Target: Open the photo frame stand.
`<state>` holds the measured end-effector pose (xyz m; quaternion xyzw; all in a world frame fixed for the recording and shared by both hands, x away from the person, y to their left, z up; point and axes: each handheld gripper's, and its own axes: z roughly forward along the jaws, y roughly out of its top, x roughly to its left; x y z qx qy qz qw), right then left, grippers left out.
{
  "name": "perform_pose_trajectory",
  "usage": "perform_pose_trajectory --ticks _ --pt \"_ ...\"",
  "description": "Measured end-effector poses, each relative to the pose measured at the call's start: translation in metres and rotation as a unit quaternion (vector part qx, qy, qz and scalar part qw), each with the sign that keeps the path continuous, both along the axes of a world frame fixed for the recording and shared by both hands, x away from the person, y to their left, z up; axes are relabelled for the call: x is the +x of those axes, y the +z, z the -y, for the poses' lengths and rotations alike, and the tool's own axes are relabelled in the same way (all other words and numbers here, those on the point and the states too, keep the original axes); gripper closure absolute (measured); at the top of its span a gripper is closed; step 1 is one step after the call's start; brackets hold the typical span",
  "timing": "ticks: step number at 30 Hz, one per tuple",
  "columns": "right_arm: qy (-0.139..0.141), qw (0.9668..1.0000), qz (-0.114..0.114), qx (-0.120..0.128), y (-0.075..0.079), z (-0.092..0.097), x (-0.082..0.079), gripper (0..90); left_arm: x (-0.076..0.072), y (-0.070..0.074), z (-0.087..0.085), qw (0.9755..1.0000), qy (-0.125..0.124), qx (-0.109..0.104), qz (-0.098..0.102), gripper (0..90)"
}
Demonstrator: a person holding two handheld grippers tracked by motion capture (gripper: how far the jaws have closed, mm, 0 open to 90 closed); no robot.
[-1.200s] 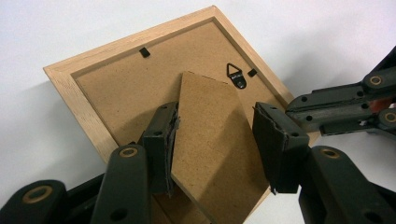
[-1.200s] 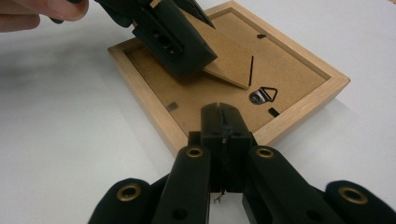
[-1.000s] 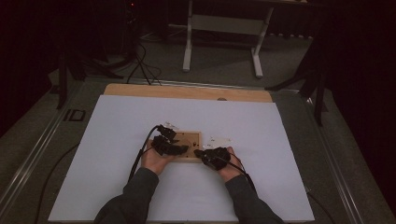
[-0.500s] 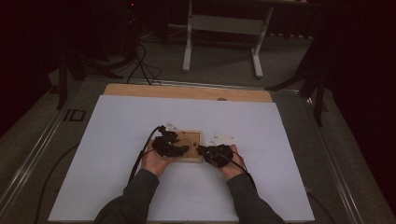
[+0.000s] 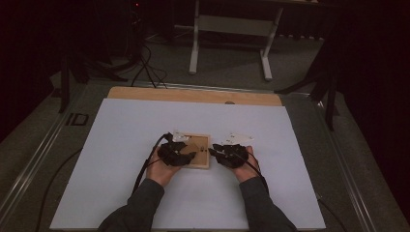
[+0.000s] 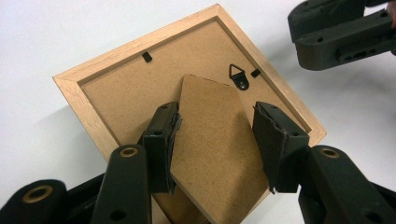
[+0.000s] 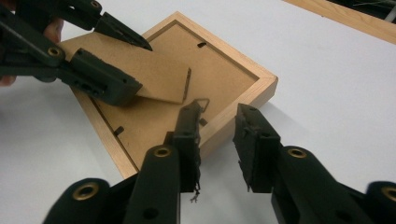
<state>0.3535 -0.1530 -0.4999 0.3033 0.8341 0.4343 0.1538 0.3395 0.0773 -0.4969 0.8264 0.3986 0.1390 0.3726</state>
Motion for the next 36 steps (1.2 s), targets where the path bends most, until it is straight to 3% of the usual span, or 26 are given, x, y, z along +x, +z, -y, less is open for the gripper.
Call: perform_pose_trajectory --ticks 8,17,26,33,36 --pt "0.003 0.9999 -0.009 0.007 0.001 0.000 0.003 62.7 -0.013 0.002 0.004 0.9985 -0.011 0.023 0.048 52.7" --pt "-0.001 0.9992 -0.031 0.027 0.001 0.003 0.009 55.1 -0.026 0.002 0.007 0.9945 -0.022 0.045 0.092 52.6" --pt "-0.002 0.9971 -0.063 0.042 -0.002 -0.003 0.022 42.4 -0.032 -0.001 0.006 0.9922 -0.025 0.048 0.112 52.6" --pt "-0.002 0.9921 -0.098 0.079 -0.007 -0.002 0.031 36.9 -0.035 -0.003 0.004 0.9908 -0.031 0.046 0.124 52.6" --pt "0.002 0.9913 -0.106 0.078 -0.010 -0.003 0.033 35.6 -0.036 -0.004 0.004 0.9906 -0.031 0.043 0.126 52.6"
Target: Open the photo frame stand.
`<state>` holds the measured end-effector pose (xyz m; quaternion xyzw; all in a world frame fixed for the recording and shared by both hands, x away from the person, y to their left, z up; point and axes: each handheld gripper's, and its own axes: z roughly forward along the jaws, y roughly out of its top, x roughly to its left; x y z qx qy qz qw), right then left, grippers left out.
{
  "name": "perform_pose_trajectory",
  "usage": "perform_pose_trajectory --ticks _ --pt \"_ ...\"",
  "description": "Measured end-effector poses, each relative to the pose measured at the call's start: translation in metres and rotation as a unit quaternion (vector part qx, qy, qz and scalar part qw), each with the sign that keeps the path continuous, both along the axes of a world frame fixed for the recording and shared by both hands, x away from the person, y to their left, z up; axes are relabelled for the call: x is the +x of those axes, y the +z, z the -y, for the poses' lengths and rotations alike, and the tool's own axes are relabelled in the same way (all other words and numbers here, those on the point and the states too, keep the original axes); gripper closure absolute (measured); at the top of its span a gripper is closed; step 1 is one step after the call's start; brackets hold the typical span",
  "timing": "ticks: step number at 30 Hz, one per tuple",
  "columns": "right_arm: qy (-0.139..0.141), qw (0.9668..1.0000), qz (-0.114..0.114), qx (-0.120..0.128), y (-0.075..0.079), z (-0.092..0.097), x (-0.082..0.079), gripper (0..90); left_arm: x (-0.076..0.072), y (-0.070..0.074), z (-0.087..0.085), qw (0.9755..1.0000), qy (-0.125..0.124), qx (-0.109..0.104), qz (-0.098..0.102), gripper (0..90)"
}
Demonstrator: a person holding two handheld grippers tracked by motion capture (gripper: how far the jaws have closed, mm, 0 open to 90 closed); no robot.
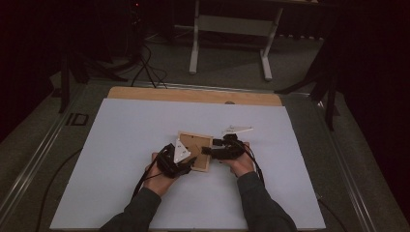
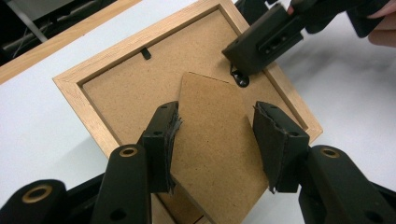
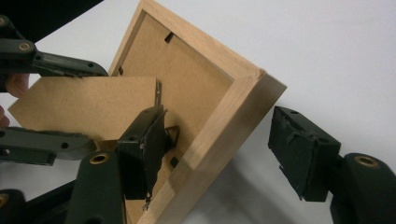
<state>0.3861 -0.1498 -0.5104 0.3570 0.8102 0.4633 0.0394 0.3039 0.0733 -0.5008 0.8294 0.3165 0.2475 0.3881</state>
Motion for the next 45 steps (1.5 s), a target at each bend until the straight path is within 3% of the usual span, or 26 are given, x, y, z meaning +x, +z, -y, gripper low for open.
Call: perform_pose_trajectory --ticks 9,14,17,21,25,27,33,34,40,45 --pt "0.007 1.0000 0.003 0.006 0.000 -0.001 -0.001 39.0 0.000 -0.001 -0.002 1.0000 -0.006 -0.002 -0.005 51.9" --pt "0.009 0.9999 0.012 0.003 0.001 -0.003 -0.003 39.9 0.003 -0.001 -0.008 0.9986 -0.012 -0.034 -0.038 48.6" --pt "0.012 0.9998 0.018 0.002 0.002 -0.005 -0.005 40.1 0.007 -0.001 -0.013 0.9959 -0.012 -0.058 -0.069 47.5" --pt "0.014 0.9996 0.023 0.002 0.002 -0.006 -0.006 40.3 0.013 -0.002 -0.018 0.9901 -0.010 -0.075 -0.118 50.0" --pt "0.016 0.9994 0.031 -0.001 0.003 -0.007 -0.008 40.4 0.016 0.000 -0.022 0.9842 -0.007 -0.091 -0.152 53.3" --pt "0.018 0.9992 0.034 -0.004 0.004 -0.008 -0.009 40.7 0.017 0.000 -0.023 0.9829 -0.006 -0.088 -0.161 56.0" --pt "0.023 0.9987 0.046 -0.004 0.006 -0.008 -0.010 41.8 0.016 0.001 -0.024 0.9842 -0.020 -0.076 -0.159 60.9" --pt "0.023 0.9987 0.046 -0.002 0.006 -0.008 -0.010 41.9 0.015 0.001 -0.024 0.9856 -0.024 -0.071 -0.152 60.9" --pt "0.038 0.9986 0.035 0.013 0.005 -0.009 -0.010 40.5 0.011 0.003 -0.023 0.9885 -0.038 -0.056 -0.135 61.3" --pt "0.039 0.9984 0.032 0.027 0.005 -0.008 -0.009 43.5 0.010 0.004 -0.024 0.9881 -0.047 -0.063 -0.132 61.9"
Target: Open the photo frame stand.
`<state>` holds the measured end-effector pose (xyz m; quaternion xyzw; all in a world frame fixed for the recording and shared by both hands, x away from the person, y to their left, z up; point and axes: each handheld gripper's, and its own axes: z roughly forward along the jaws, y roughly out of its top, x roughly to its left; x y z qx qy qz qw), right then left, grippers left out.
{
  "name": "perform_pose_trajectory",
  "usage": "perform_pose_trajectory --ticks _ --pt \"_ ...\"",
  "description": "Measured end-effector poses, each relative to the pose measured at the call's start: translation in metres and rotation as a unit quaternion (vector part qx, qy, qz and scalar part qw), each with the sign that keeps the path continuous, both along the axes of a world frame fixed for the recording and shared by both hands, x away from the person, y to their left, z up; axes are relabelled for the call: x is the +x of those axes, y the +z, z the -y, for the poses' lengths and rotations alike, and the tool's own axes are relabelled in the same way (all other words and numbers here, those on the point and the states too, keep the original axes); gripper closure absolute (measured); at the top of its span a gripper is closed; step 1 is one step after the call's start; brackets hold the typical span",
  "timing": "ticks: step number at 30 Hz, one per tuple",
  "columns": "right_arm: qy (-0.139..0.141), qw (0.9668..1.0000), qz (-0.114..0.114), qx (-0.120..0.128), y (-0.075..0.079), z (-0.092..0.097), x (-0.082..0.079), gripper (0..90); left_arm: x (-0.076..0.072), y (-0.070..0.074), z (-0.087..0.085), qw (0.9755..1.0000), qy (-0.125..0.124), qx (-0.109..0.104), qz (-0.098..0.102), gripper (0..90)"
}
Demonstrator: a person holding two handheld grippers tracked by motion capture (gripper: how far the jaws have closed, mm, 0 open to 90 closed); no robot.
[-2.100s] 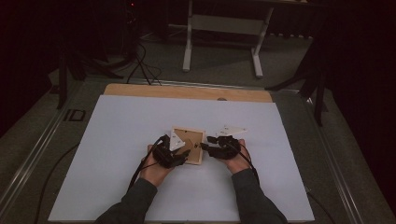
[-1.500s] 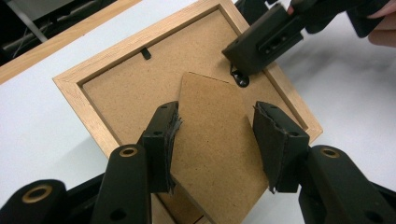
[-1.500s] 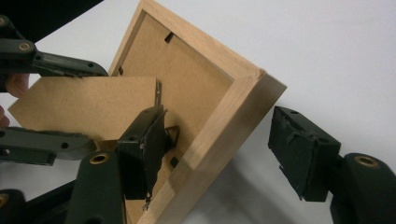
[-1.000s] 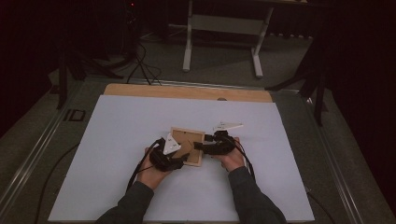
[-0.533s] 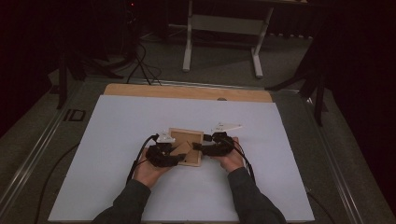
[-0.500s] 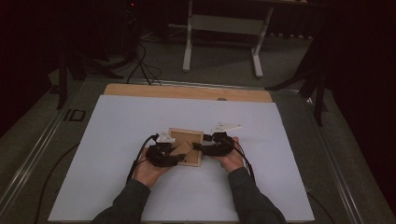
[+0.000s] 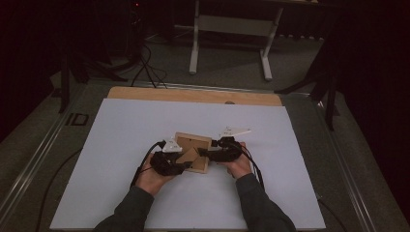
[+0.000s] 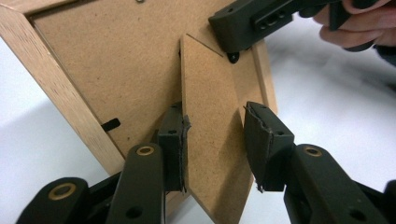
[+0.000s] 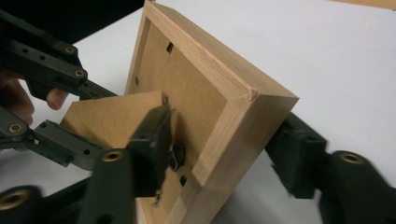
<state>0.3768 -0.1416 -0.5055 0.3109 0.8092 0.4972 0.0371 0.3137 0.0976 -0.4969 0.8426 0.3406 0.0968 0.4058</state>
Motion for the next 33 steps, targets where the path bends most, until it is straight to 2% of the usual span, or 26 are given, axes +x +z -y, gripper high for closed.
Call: perform_pose_trajectory --ticks 6,11,12,13,14,19,20,22,26,31,33 --pt "-0.001 1.0000 0.008 0.000 0.002 0.001 -0.001 46.8 0.000 0.000 0.000 1.0000 -0.001 0.001 0.001 62.7" --pt "-0.003 0.9993 0.038 0.006 0.012 0.003 -0.006 55.6 0.002 -0.001 -0.001 0.9999 0.012 0.006 0.000 65.8" --pt "-0.003 0.9993 0.038 0.006 0.012 0.003 -0.006 55.6 0.002 -0.001 -0.001 0.9999 0.012 0.006 0.000 66.3" --pt "-0.003 0.9990 0.044 0.003 0.013 0.003 -0.007 55.9 0.005 -0.003 -0.001 0.9999 0.015 0.004 -0.003 66.3" --pt "-0.005 0.9982 0.060 -0.010 0.015 0.001 -0.010 56.0 0.005 -0.003 -0.001 0.9998 0.017 0.005 -0.002 66.7" --pt "-0.012 0.9967 0.077 -0.021 0.017 -0.001 -0.012 56.1 0.010 -0.007 0.002 0.9997 0.025 0.006 0.001 67.0" --pt "-0.015 0.9956 0.088 -0.029 0.018 -0.002 -0.013 56.5 0.011 -0.008 0.002 0.9996 0.027 0.006 0.000 67.0" --pt "-0.017 0.9949 0.094 -0.031 0.020 -0.003 -0.014 56.5 0.014 -0.011 0.003 0.9996 0.029 -0.001 -0.002 67.0" --pt "-0.024 0.9925 0.113 -0.042 0.021 -0.004 -0.017 56.5 0.020 -0.014 0.004 0.9994 0.034 0.000 0.001 67.0" --pt "-0.023 0.9910 0.121 -0.051 0.020 -0.005 -0.017 56.2 0.022 -0.019 0.005 0.9993 0.038 0.002 0.004 66.5" --pt "-0.020 0.9918 0.117 -0.048 0.021 -0.005 -0.017 55.6 0.021 -0.019 0.005 0.9993 0.037 0.007 0.006 66.0"
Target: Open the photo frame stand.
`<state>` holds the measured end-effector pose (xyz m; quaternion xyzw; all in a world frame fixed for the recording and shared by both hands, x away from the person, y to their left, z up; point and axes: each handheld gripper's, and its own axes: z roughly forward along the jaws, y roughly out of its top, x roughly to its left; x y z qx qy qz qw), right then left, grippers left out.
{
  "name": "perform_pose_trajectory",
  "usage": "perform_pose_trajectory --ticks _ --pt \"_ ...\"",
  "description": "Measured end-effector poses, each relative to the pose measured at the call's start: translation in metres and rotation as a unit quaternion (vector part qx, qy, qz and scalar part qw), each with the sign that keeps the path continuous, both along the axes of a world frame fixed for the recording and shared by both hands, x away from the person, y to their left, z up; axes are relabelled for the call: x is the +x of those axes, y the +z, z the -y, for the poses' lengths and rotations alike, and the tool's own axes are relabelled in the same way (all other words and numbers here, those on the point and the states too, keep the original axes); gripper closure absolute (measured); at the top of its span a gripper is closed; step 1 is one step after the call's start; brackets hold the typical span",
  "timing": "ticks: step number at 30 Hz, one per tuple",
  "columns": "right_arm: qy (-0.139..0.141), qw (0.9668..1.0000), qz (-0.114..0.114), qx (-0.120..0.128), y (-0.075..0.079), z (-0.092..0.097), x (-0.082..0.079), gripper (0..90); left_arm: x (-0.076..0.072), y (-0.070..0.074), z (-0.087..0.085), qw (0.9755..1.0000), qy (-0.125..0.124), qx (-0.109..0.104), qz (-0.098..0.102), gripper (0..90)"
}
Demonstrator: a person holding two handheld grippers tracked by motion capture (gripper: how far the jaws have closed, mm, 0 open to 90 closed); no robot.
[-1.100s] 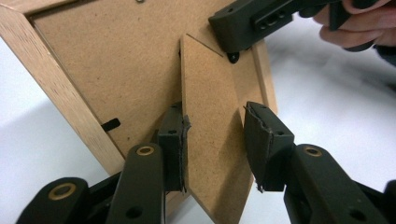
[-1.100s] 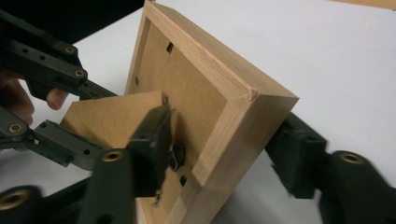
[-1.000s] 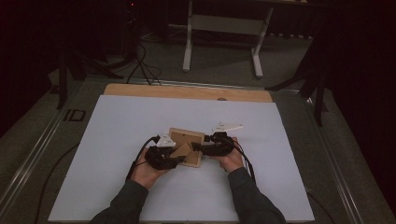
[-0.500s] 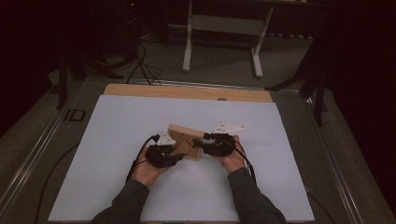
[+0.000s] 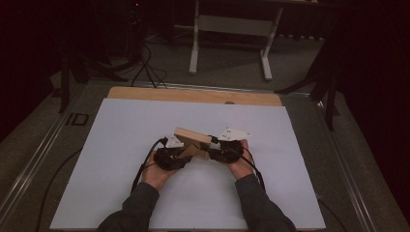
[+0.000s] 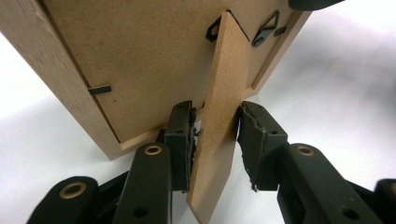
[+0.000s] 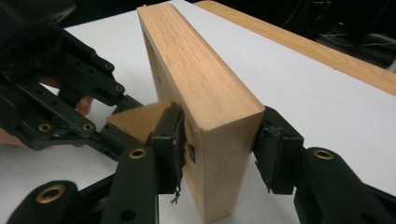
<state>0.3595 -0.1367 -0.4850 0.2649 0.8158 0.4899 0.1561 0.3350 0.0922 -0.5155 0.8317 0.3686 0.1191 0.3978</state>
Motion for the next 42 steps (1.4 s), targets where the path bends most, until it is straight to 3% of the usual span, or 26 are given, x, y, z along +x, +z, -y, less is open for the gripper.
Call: perform_pose_trajectory --ticks 4,15,21,25,42 --pt "0.009 0.9998 -0.013 0.013 0.001 0.002 0.000 54.4 -0.002 0.000 0.000 1.0000 0.002 0.005 -0.002 65.4" --pt "0.045 0.9983 -0.031 0.021 0.002 0.002 -0.005 48.2 -0.007 -0.005 -0.008 0.9985 -0.001 -0.045 -0.031 59.0" --pt "0.062 0.9969 -0.045 0.017 0.001 0.000 -0.008 44.2 -0.011 -0.008 -0.011 0.9983 -0.005 -0.045 -0.037 58.8" --pt "0.074 0.9964 -0.042 -0.003 0.000 -0.003 -0.012 38.4 -0.013 -0.007 -0.015 0.9974 -0.006 -0.057 -0.042 58.8" --pt "0.076 0.9962 -0.042 -0.012 -0.001 -0.003 -0.014 33.5 -0.021 0.001 -0.026 0.9983 0.004 -0.054 -0.023 56.0"
